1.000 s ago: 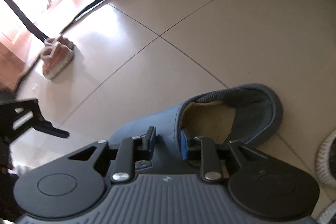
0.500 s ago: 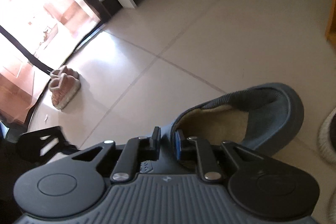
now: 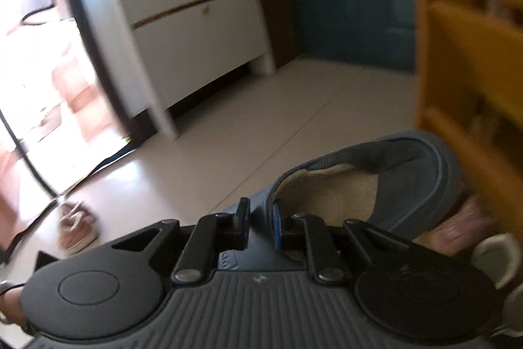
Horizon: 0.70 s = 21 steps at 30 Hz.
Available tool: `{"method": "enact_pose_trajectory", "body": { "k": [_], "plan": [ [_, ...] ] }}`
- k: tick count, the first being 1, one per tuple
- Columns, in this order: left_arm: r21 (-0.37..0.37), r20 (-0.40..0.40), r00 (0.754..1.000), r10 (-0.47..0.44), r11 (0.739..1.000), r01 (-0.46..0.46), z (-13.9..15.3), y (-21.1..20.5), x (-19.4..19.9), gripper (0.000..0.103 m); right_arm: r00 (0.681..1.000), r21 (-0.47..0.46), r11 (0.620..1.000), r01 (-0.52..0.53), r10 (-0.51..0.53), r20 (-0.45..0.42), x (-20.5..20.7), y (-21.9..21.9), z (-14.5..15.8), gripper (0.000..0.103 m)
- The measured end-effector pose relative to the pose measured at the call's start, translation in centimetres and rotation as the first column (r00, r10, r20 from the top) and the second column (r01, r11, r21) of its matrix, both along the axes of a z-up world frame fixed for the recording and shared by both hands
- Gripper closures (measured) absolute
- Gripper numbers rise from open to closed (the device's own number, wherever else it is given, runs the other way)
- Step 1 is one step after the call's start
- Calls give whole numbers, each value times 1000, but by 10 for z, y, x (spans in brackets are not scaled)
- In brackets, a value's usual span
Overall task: Organize scattered shoes
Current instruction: 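Carry the blue-gray slipper with the right tool onto the shelf's middle board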
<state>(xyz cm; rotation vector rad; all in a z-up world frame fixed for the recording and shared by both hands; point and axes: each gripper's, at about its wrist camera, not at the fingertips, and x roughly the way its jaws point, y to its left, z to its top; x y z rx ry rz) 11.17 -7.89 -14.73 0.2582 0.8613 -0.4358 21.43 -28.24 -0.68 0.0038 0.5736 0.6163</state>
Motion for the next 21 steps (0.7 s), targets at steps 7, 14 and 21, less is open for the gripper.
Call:
{"method": "enact_pose_trajectory", "body": {
  "k": [7, 14, 21],
  "plan": [
    [-102, 90, 996, 26, 995, -17, 33, -42, 44, 0, 989, 43, 988, 147, -147, 4, 35, -62, 23, 89],
    [-98, 119, 993, -5, 995, 17, 35, -92, 66, 0, 976, 113, 970, 213, -208, -58, 68, -106, 10, 89],
    [-71, 179, 983, 44, 997, -32, 24, -116, 99, 0, 964, 318, 913, 256, -218, -149, 85, -160, -13, 97]
  ]
}}
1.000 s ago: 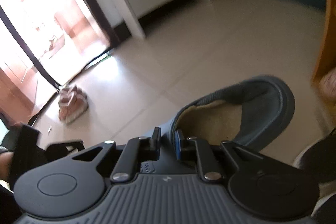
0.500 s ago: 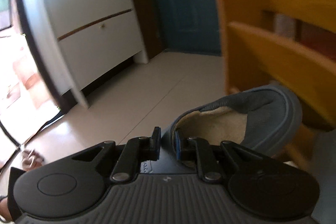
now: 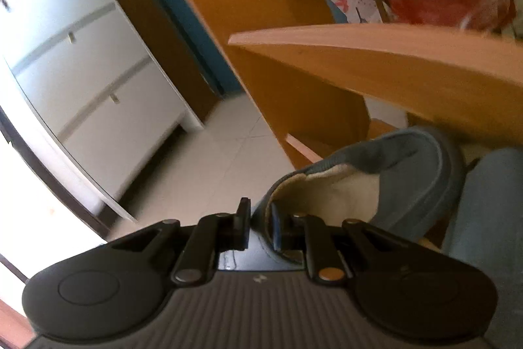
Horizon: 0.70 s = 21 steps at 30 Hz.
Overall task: Organize scattered shoes
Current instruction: 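Carry the blue-gray slipper with the right tool onto the shelf's middle board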
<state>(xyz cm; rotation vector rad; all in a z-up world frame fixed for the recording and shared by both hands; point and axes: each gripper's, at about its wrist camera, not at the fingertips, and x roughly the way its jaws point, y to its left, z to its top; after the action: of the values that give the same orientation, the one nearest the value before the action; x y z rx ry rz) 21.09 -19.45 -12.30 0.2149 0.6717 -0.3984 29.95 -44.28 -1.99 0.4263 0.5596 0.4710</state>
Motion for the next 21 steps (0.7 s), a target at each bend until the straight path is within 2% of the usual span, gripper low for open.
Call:
{"method": "enact_pose_trajectory", "body": {
  "k": [2, 5, 9, 12, 13, 14, 15, 17, 19, 21],
  "plan": [
    [-50, -11, 1000, 25, 998, -25, 2, 0, 9, 0, 998, -27, 998, 51, -50, 43, -3, -8, 9, 97],
    [-106, 6, 998, 59, 993, -58, 2, -7, 25, 0, 988, -137, 984, 118, -102, 120, -8, -9, 25, 97],
    [-82, 21, 999, 29, 996, -27, -2, -21, 42, 0, 976, -277, 949, 151, -99, 193, -19, 5, 27, 97],
    [-49, 38, 999, 16, 999, -14, -7, -23, 41, 0, 972, -427, 893, 138, -39, 233, -34, 33, 21, 94],
    [-42, 31, 1000, 4, 999, -2, -10, -23, 40, 0, 968, -463, 877, 124, -5, 249, -41, 45, 13, 87],
    [-29, 19, 1000, -11, 999, 12, -15, -22, 39, 0, 965, -492, 864, 106, 31, 262, -48, 56, 5, 72],
    [-13, 5, 1000, -26, 1000, 26, -21, -21, 38, 0, 960, -521, 849, 90, 67, 273, -54, 67, -4, 62],
    [20, -17, 999, -50, 999, 50, -31, -17, 35, 0, 948, -587, 808, 55, 142, 285, -65, 88, -22, 31],
    [52, -29, 998, -61, 997, 62, -41, -11, 32, 0, 934, -664, 748, 19, 223, 279, -72, 110, -42, 23],
    [58, -47, 997, -58, 996, 61, -48, -4, 29, 0, 929, -727, 687, -19, 282, 241, -74, 127, -60, 23]
  ]
}}
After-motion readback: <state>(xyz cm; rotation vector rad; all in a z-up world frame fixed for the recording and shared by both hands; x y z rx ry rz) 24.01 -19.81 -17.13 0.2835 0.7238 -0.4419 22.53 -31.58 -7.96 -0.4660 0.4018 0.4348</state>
